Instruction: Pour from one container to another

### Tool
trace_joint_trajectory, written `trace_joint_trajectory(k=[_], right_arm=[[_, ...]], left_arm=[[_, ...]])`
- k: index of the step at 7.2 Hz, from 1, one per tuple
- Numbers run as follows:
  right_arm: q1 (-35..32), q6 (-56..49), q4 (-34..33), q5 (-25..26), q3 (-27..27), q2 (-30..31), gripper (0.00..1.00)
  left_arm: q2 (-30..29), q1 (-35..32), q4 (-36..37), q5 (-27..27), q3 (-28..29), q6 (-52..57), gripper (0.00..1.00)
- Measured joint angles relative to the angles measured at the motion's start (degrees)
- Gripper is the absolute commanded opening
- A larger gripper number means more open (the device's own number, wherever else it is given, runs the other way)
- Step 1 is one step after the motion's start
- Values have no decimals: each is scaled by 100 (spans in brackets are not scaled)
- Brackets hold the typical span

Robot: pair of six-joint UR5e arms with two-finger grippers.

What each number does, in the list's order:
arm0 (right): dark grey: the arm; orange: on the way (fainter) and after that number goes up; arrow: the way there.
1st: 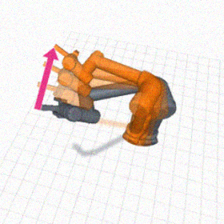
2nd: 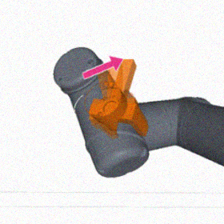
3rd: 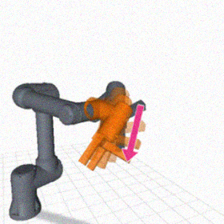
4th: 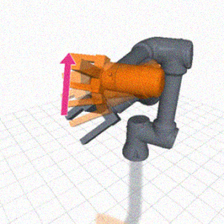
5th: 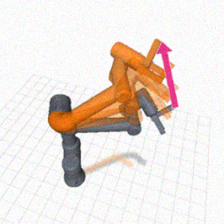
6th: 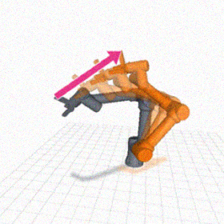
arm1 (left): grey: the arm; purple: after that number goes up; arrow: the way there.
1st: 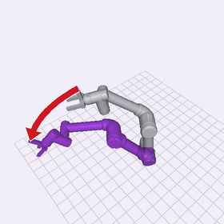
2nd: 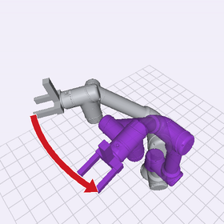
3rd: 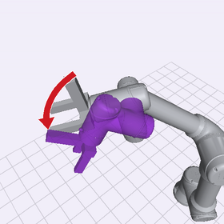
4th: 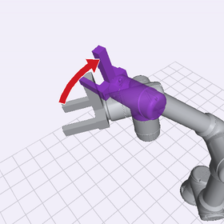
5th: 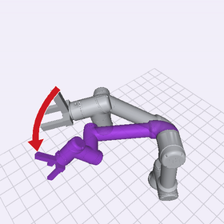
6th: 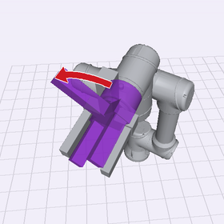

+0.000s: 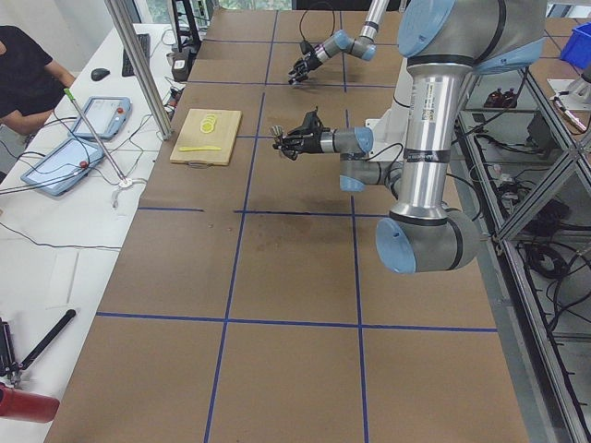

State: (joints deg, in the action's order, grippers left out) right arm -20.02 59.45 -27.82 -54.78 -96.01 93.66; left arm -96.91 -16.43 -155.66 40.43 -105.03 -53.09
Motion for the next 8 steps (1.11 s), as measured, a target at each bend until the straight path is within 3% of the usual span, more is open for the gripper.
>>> trace_joint_trajectory(k=[3,5,6,8], right_arm=[[-326,-152,-65,-585,-668,72,0],[-444,-376,-302,-652,-907,-178,0],[-485,-600,-730,-657,-1149,-403,0],[-511,-1070,-2048,-667,-1689,-1125,0]], left_arm=[[-100,54,17,67,69,8,0],[-652,115,36,534,317,319,0],[-987,136,23,747,454,641,0],[-1279,10,-101,1747,537,1202,0]])
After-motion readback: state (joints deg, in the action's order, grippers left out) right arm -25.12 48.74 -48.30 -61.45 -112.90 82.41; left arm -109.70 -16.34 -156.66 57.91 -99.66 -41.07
